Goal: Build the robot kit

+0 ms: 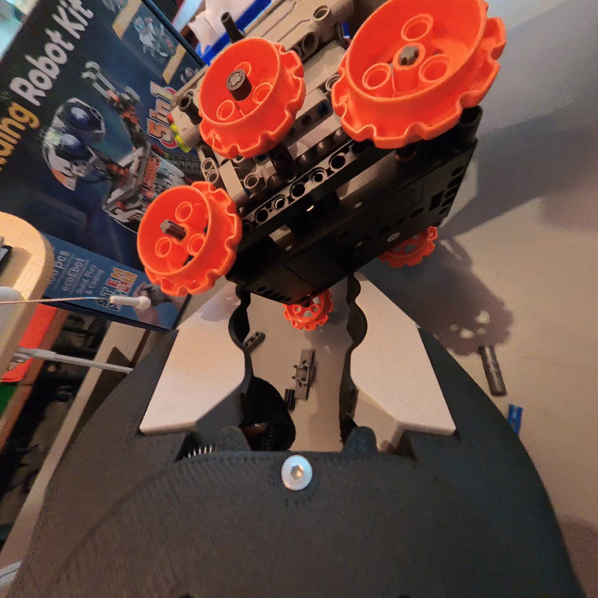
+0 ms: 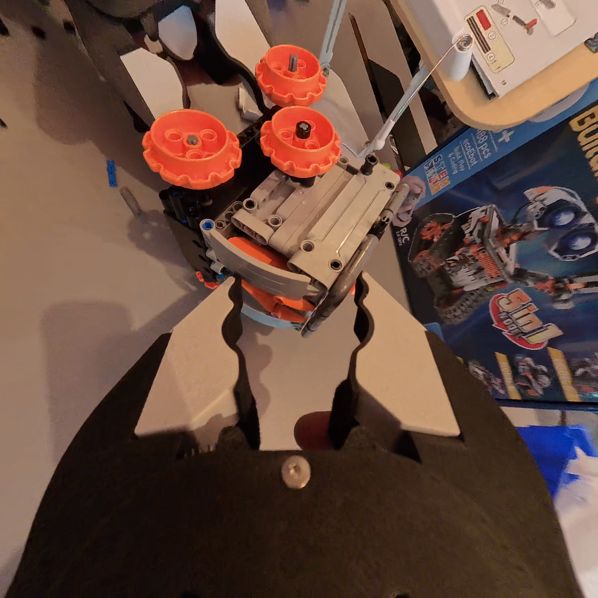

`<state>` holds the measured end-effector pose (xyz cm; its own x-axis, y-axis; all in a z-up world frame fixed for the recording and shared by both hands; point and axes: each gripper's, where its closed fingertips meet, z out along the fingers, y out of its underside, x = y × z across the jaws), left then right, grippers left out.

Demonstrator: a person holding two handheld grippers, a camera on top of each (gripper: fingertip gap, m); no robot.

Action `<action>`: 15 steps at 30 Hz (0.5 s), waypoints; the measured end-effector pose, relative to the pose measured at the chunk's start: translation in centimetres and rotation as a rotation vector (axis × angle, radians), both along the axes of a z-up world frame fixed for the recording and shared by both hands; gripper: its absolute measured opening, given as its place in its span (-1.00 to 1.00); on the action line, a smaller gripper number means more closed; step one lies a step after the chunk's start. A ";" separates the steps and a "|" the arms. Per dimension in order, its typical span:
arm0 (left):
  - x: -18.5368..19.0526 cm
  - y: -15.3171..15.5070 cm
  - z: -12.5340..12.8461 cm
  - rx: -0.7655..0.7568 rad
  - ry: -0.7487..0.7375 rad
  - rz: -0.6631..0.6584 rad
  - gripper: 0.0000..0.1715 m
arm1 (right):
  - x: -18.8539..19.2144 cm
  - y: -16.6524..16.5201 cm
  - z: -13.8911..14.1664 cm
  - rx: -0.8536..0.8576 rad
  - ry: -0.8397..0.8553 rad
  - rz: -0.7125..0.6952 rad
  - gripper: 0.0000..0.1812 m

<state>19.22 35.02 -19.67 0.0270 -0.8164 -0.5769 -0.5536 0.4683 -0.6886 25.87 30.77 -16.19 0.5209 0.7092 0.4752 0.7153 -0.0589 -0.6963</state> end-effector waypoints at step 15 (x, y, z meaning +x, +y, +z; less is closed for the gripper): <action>-1.0 -2.2 -2.5 0.319 0.171 -0.086 -0.28 | -0.5 -2.8 0.3 0.221 -0.411 0.106 -0.24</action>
